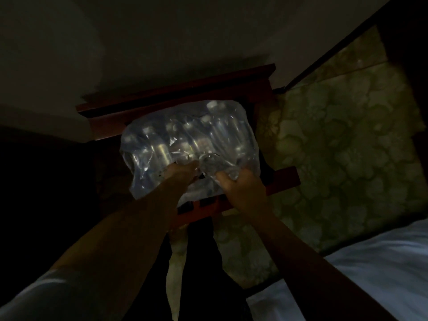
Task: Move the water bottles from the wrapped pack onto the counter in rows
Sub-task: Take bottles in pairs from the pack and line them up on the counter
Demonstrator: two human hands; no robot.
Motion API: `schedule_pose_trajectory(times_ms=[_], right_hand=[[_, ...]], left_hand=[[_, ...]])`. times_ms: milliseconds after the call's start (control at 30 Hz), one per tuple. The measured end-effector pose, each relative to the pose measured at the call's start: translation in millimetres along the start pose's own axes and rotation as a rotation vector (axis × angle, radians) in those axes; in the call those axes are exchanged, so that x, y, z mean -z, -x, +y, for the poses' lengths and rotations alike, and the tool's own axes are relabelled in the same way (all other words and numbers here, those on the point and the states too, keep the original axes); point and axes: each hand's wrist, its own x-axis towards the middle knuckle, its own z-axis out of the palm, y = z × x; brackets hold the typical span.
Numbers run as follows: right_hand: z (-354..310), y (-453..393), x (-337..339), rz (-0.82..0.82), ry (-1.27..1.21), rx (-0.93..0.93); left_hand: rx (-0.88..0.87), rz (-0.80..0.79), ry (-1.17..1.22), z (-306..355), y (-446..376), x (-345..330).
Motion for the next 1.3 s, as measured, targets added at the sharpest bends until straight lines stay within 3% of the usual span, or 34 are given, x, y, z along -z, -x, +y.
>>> schedule_pose_trajectory(times_ms=[133,300,433,533,667,767,867,1067,1167,1300], right_hand=[[-9,7,5,-0.031,-0.088,-0.128],[-20,23,11,-0.011,-0.026,-0.13],[-29,37,23,-0.012,0.077,-0.097],[-39,45,34,-0.015,0.196,-0.1],[-52,63,42,-0.017,0.155,-0.111],[-61,77,45,-0.015,0.016,-0.148],[-67,93,53,-0.032,-0.298,-0.225],[-83,136,70,-0.075,-0.697,-0.208],[-96,158,82,-0.143,-0.849,-0.096],[-112,186,98,-0.271,-0.942,0.187]], left_hand=[[-0.011,-0.005,0.107,6,25,20],[0.112,-0.346,0.45,10,79,41],[0.136,-0.475,0.378,2,119,57],[0.18,-0.512,0.18,0,140,71],[0.154,-0.561,0.113,1,162,85],[0.077,-0.595,0.089,4,177,94],[-0.062,-0.643,0.092,9,192,105],[-0.314,-0.629,0.1,23,224,134],[-0.459,-0.666,0.144,34,244,150],[-0.675,-0.709,0.175,59,277,189]])
